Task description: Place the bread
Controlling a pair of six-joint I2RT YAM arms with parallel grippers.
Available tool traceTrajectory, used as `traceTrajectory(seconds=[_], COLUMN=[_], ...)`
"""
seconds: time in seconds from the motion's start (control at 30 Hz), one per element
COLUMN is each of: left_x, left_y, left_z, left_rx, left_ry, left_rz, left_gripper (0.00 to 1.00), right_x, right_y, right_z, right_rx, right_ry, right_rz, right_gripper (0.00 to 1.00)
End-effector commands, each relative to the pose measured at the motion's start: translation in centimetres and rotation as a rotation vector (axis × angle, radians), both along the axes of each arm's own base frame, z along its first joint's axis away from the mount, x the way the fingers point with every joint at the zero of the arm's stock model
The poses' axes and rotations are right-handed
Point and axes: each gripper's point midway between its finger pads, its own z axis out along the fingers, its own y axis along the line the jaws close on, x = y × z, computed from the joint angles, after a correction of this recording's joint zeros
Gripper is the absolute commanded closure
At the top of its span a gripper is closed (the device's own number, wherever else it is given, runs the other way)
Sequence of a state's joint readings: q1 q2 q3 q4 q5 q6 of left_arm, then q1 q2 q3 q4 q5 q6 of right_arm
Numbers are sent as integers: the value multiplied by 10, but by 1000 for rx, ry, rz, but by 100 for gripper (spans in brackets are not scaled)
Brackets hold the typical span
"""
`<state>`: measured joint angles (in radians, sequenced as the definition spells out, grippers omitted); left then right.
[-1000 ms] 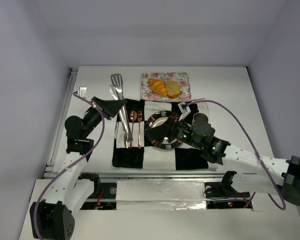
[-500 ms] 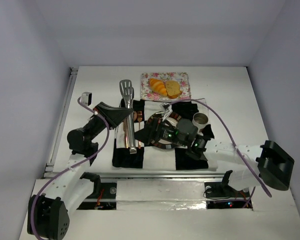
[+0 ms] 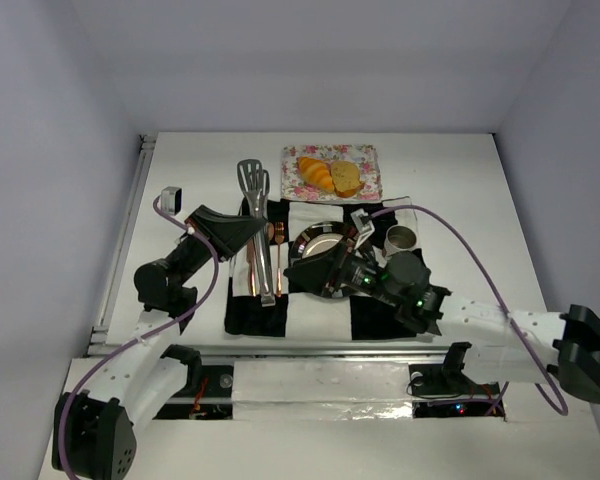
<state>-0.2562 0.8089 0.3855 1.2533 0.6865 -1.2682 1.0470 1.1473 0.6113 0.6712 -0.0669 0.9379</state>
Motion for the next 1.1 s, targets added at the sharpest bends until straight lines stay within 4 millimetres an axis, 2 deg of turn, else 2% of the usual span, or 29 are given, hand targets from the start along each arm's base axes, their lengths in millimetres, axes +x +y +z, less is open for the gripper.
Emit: traceTrajectory(seconds=[0.0, 0.07, 0.13, 0.17, 0.23, 0.3, 0.33, 0.37, 0.57, 0.7, 0.87, 1.07], left_x=[-11, -11, -12, -13, -16, -18, -18, -19, -21, -22, -26, -27], left_y=[4, 3, 1, -3, -4, -4, -4, -3, -7, -6, -8, -10], left_z=[24, 22, 21, 20, 21, 21, 22, 22, 15, 11, 7, 5], left_rx=[-31, -39, -46, -52, -63, -67, -66, -67, -74, -87, -82, -75], left_ry=[-110, -104, -102, -95, -98, -100, -99, -102, -81, -69, -66, -64], left_rz=[13, 8, 1, -16, -29, -33, -32, -30, -44, -36, -58, -70], left_gripper=[100, 100, 100, 100, 100, 100, 100, 100, 100, 100, 100, 100], right_x=[-5, -19, -23, -19, -14, -10, -13, -14, -22, -14, -7, -2], right_y=[-15, -10, 3, 7, 20, 26, 28, 32, 52, 65, 69, 62], right_z=[28, 40, 31, 35, 19, 14, 17, 11, 22, 17, 17, 20], right_rx=[44, 40, -3, -3, -44, -41, -29, -38, -15, -16, 13, 49], right_ry=[-86, -139, -129, -130, -97, -73, -80, -75, -99, -90, -82, -76], right_rz=[-30, 53, 97, 93, 89, 87, 96, 115, 159, 144, 120, 77], right_gripper=[0, 0, 0, 0, 0, 0, 0, 0, 0, 6, 11, 19])
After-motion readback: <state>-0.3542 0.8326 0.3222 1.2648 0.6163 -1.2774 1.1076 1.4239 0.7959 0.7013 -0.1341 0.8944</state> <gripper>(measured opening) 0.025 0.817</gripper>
